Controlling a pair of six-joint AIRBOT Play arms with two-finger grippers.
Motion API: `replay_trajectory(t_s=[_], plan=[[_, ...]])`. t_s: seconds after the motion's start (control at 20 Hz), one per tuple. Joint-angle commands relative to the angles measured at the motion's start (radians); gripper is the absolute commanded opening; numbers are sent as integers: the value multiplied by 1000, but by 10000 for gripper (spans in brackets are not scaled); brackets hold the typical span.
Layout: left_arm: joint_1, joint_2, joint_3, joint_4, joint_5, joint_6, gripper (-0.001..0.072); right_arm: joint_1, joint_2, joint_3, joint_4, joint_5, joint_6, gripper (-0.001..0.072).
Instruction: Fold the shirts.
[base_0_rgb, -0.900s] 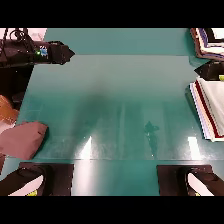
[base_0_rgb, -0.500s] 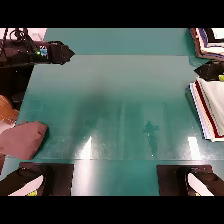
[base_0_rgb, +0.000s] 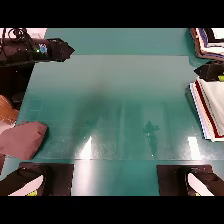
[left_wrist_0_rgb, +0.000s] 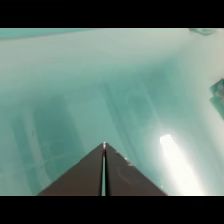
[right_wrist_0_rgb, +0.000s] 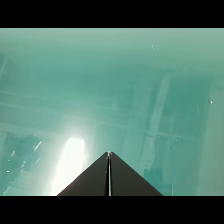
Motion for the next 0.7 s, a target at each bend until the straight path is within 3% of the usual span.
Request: replay_trajectory(t_s=[0.0, 0.15, 0.4, 0.45, 0.5, 0.55, 0.65], plan=[[15, 12, 6, 39, -48, 8, 25, 1, 0, 0, 0, 2, 0, 18], [79, 68, 2, 181, -327, -57, 24, 0, 0, 0, 0, 4, 0, 18], [95, 199, -202, 722, -628, -134, 32, 0, 0, -1, 0, 4, 0, 18], [95, 210, -269, 766, -657, -135, 285, 0, 0, -1, 0, 3, 0, 18], [95, 214, -335, 773, -658, -135, 632, 0, 0, -1, 0, 3, 0, 18], [95, 212, -408, 773, -640, -154, 707, 1, 0, -1, 0, 3, 0, 18], [95, 211, -555, 772, -572, -190, 707, 0, 0, -1, 0, 4, 0, 18]])
